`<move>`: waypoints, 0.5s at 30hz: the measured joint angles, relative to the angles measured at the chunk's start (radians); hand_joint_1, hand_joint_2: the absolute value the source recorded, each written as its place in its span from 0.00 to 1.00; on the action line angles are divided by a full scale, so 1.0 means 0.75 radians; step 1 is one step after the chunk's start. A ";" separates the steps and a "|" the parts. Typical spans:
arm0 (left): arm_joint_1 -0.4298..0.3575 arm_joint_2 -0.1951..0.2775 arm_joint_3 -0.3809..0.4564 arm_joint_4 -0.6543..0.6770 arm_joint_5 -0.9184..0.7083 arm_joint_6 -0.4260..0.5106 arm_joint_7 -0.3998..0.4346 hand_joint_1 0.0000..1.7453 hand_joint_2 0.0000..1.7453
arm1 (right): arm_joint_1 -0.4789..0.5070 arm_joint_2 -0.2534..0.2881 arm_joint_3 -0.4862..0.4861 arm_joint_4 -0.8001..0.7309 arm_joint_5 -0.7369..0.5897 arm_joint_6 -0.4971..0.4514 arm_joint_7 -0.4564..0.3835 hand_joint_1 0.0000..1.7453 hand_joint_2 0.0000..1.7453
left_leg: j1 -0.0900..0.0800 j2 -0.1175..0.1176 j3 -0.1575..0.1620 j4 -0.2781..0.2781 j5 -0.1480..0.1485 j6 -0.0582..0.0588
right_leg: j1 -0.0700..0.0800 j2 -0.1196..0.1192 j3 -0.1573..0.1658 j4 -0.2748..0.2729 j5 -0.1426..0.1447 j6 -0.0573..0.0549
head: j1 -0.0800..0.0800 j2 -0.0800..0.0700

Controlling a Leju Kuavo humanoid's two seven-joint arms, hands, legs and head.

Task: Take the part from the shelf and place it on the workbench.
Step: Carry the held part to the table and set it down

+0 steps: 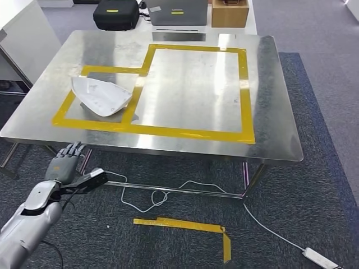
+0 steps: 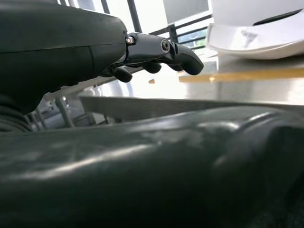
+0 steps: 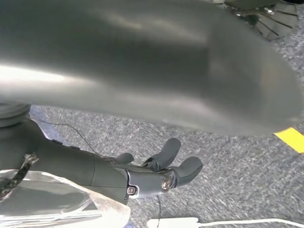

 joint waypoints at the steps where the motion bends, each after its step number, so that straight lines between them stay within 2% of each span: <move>1: 0.002 0.000 0.012 0.004 0.011 0.005 0.001 0.00 0.00 | -0.002 0.001 0.000 0.003 -0.002 -0.001 -0.004 0.00 0.00 | -0.004 0.000 0.056 -0.085 0.001 0.009 | 0.002 -0.001 -0.007 0.000 0.011 0.004 | 0.001 0.000; 2: 0.006 0.000 0.024 0.008 0.024 0.010 0.001 0.00 0.00 | -0.003 0.003 0.000 0.006 -0.004 -0.003 -0.006 0.00 0.00 | -0.009 0.000 0.090 -0.142 -0.006 0.016 | 0.002 -0.001 -0.012 -0.001 0.021 0.010 | 0.001 0.000; 3: 0.012 0.000 0.037 0.011 0.038 0.013 0.001 0.00 0.00 | -0.004 0.003 0.000 0.009 -0.007 -0.005 -0.009 0.00 0.00 | -0.013 0.001 0.100 -0.167 -0.009 0.020 | 0.001 -0.002 -0.015 -0.003 0.032 0.017 | 0.001 0.000; 5: 0.035 -0.003 0.060 0.018 0.070 0.017 0.000 0.00 0.00 | -0.003 0.004 0.000 0.018 -0.014 -0.009 -0.014 0.00 0.00 | -0.013 0.004 0.090 -0.180 0.014 0.028 | -0.002 -0.001 -0.022 -0.003 0.037 0.032 | 0.000 0.000; 6: 0.051 -0.006 0.073 0.021 0.089 0.017 -0.002 0.00 0.00 | -0.001 0.004 0.000 0.022 -0.018 -0.012 -0.017 0.00 0.00 | -0.011 0.006 0.081 -0.185 0.028 0.035 | -0.003 0.001 -0.034 0.014 0.010 0.039 | 0.002 0.000; 7: 0.070 -0.010 0.086 0.022 0.108 0.016 -0.005 0.00 0.00 | 0.002 0.004 -0.001 0.026 -0.023 -0.015 -0.019 0.00 0.00 | -0.008 0.009 0.069 -0.190 0.044 0.042 | -0.003 0.002 -0.051 0.054 -0.041 0.045 | 0.005 0.000; 9: 0.124 -0.022 0.115 0.022 0.142 0.012 -0.015 0.00 0.00 | 0.006 0.004 -0.001 0.031 -0.033 -0.025 -0.022 0.00 0.00 | -0.007 0.012 0.032 -0.190 0.072 0.051 | -0.006 0.003 -0.095 0.207 -0.177 0.056 | 0.010 0.000; 10: 0.157 -0.030 0.129 0.021 0.158 0.008 -0.019 0.00 0.00 | 0.008 0.004 -0.001 0.033 -0.038 -0.030 -0.023 0.00 0.00 | -0.007 0.014 0.012 -0.189 0.087 0.050 | -0.007 0.003 -0.110 0.292 -0.220 0.060 | 0.011 0.000; 11: 0.193 -0.038 0.143 0.017 0.173 0.002 -0.022 0.00 0.00 | 0.011 0.004 -0.002 0.034 -0.045 -0.036 -0.024 0.00 0.00 | -0.008 0.015 -0.009 -0.188 0.102 0.049 | -0.007 0.003 -0.111 0.353 -0.230 0.064 | 0.011 0.000; 12: 0.230 -0.047 0.156 0.012 0.187 -0.008 -0.023 0.00 0.00 | 0.016 0.004 -0.002 0.033 -0.053 -0.041 -0.023 0.00 0.00 | -0.008 0.016 -0.030 -0.186 0.116 0.047 | -0.007 0.003 -0.094 0.375 -0.210 0.066 | 0.011 0.000; 13: 0.265 -0.057 0.167 0.004 0.200 -0.020 -0.023 0.00 0.00 | 0.022 0.004 -0.005 0.031 -0.062 -0.046 -0.020 0.00 0.00 | -0.007 0.017 -0.048 -0.184 0.129 0.044 | -0.007 0.003 -0.054 0.348 -0.169 0.067 | 0.011 0.000; 14: 0.301 -0.066 0.177 -0.007 0.212 -0.032 -0.022 0.00 0.00 | 0.030 0.003 -0.008 0.025 -0.072 -0.050 -0.013 0.00 0.00 | -0.007 0.017 -0.065 -0.180 0.140 0.040 | -0.008 0.003 0.009 0.278 -0.132 0.067 | 0.011 0.000; 15: 0.335 -0.075 0.186 -0.019 0.223 -0.045 -0.019 0.00 0.00 | 0.040 0.001 -0.012 0.014 -0.081 -0.052 -0.002 0.00 0.00 | -0.008 0.016 -0.081 -0.173 0.149 0.035 | -0.007 0.005 0.090 0.178 -0.118 0.065 | 0.012 0.000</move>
